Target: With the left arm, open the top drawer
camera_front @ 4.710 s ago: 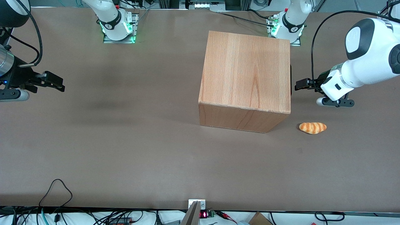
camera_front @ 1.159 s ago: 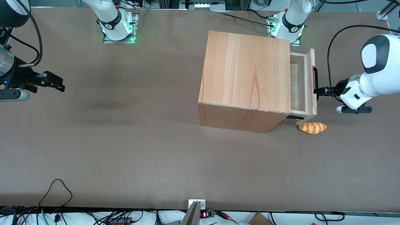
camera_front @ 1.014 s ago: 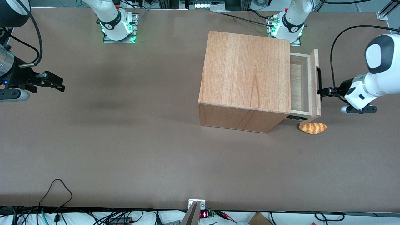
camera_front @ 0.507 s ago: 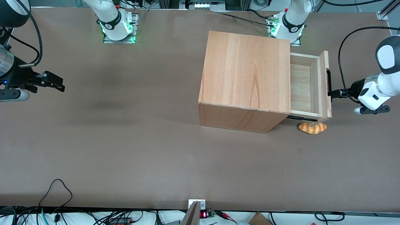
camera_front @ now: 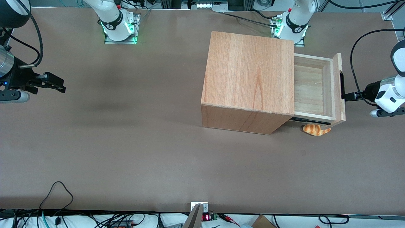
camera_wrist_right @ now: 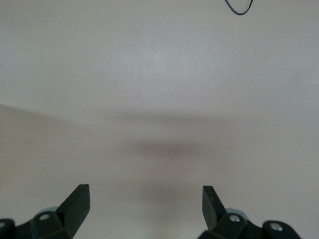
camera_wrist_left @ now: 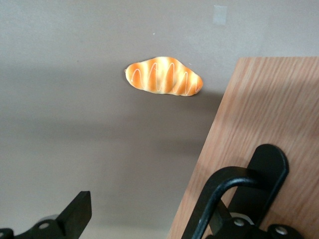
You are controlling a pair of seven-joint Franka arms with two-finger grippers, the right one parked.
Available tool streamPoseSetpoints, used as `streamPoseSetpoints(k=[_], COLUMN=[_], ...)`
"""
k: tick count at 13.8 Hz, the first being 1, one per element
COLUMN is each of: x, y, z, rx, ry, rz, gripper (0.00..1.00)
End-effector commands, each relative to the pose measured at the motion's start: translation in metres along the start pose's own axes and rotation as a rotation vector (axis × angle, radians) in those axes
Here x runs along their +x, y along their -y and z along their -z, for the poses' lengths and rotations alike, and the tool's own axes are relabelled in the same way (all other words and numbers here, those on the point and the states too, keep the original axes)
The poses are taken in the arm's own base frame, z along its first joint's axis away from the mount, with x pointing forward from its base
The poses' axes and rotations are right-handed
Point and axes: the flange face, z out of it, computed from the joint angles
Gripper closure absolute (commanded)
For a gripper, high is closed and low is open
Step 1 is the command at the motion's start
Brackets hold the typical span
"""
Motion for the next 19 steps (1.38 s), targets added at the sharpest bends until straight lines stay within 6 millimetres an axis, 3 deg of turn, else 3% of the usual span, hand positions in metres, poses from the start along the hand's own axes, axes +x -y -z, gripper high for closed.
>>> streamPoseSetpoints(k=[1,4,7,10,12,19], x=[0.024,0.025,0.026,0.024,0.024,0.021], y=[0.024,0.026,0.023,0.032,0.028,0.02], z=[-0.025,-0.024,-0.009,0.015,0.027,0.081], rx=[0.05,0.065,0.038,-0.08,-0.115,-0.121], ry=[-0.008,-0.006,-0.009,0.002,0.012,-0.018], rz=[0.002,-0.001,0.015,0.061,0.064,0.038], gripper=[0.0,0.0,0.0,0.0,0.0,0.0])
